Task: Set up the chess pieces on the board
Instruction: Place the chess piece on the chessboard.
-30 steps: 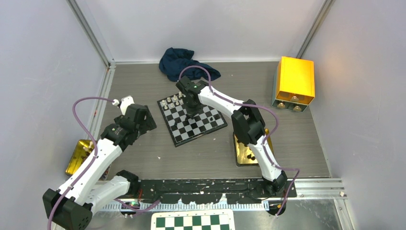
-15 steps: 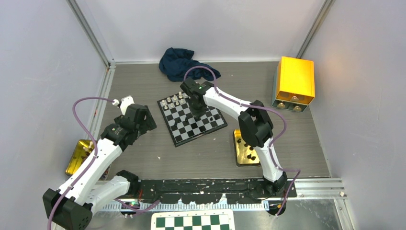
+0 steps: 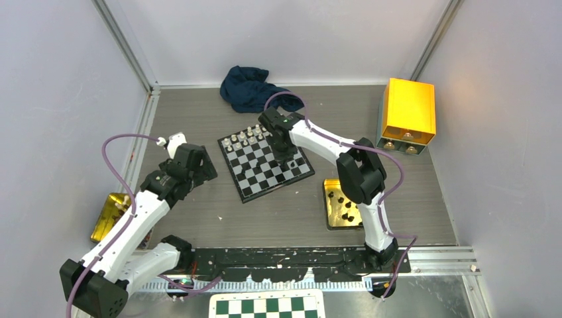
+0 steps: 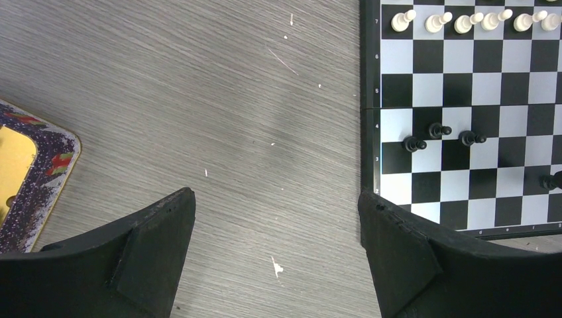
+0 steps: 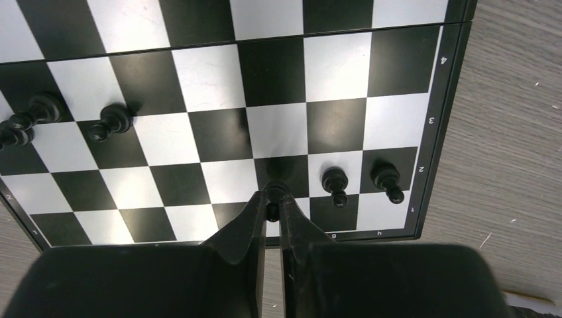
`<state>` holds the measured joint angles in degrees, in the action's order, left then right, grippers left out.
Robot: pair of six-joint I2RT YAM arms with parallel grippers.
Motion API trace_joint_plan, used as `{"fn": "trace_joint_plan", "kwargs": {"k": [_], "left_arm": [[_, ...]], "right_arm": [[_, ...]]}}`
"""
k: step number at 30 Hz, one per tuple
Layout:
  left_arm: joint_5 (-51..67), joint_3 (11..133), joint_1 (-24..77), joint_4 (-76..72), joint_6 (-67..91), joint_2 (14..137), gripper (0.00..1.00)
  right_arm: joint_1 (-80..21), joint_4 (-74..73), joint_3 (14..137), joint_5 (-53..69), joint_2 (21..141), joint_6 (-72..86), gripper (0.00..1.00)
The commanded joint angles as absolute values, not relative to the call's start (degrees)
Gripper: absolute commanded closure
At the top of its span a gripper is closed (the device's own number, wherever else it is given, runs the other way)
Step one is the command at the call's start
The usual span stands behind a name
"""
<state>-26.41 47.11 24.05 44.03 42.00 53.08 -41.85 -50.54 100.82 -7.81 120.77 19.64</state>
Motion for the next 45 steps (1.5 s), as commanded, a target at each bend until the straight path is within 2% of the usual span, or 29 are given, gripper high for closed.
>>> {"fn": "trace_joint_plan", "kwargs": {"k": [1,45], "left_arm": [[-26.5,48.8,24.3,43.0,42.6,53.4,0.07],[-26.7,49.4,24.7,42.9,42.3,55.1,0.07]], "right_arm": [[-41.1,-49.4,100.8,-8.1,116.8,19.7,0.98],[-40.1,-46.0,97.0,-4.1,117.6,20.8,0.94]]}}
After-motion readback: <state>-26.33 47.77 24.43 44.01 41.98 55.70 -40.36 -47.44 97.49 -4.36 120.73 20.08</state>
